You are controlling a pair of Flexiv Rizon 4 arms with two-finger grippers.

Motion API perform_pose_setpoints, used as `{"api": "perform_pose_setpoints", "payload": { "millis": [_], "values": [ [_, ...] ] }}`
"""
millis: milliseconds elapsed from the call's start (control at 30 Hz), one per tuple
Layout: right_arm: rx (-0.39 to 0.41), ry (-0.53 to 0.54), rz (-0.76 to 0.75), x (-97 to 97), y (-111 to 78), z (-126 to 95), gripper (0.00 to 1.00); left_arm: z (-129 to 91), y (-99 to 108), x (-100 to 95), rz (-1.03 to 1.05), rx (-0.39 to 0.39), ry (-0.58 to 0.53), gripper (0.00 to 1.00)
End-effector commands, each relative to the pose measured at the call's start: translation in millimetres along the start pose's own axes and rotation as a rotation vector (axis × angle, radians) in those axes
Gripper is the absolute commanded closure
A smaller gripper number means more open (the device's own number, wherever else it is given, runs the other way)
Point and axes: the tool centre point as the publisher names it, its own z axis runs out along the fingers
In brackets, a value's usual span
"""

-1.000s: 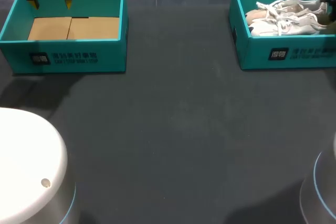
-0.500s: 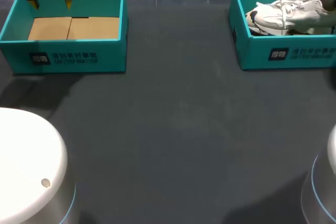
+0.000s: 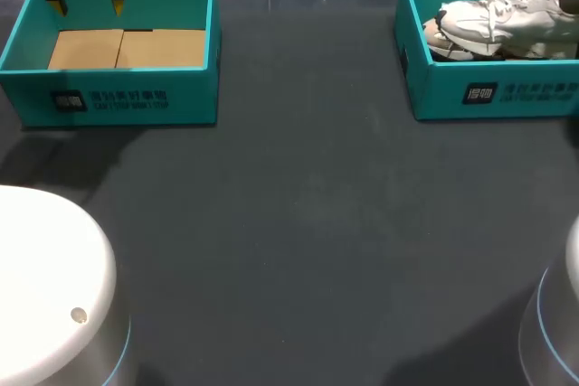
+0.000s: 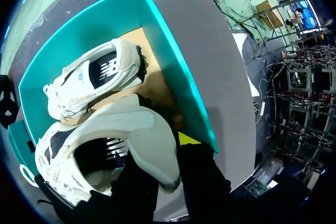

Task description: Take the shoe out of the shoebox, open the shoe tongue, remove and reinsert the insole, then place the shoe into the shoebox

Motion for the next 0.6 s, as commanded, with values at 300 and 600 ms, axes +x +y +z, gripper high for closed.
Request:
{"api": "perform_pose_setpoints", "payload": {
  "millis": [300,600],
  "values": [
    [0.0,0.009,-0.004,6.8,-10.3,-53.5,1.0,-0.1,0.0,-0.1,0.0,0.0,0.0,0.0],
    [-0.037,-0.002,-0.022,18.3,-29.8,-82.7,1.0,-0.1,0.0,-0.1,0.0,0.0,0.0,0.0]
  ]
}}
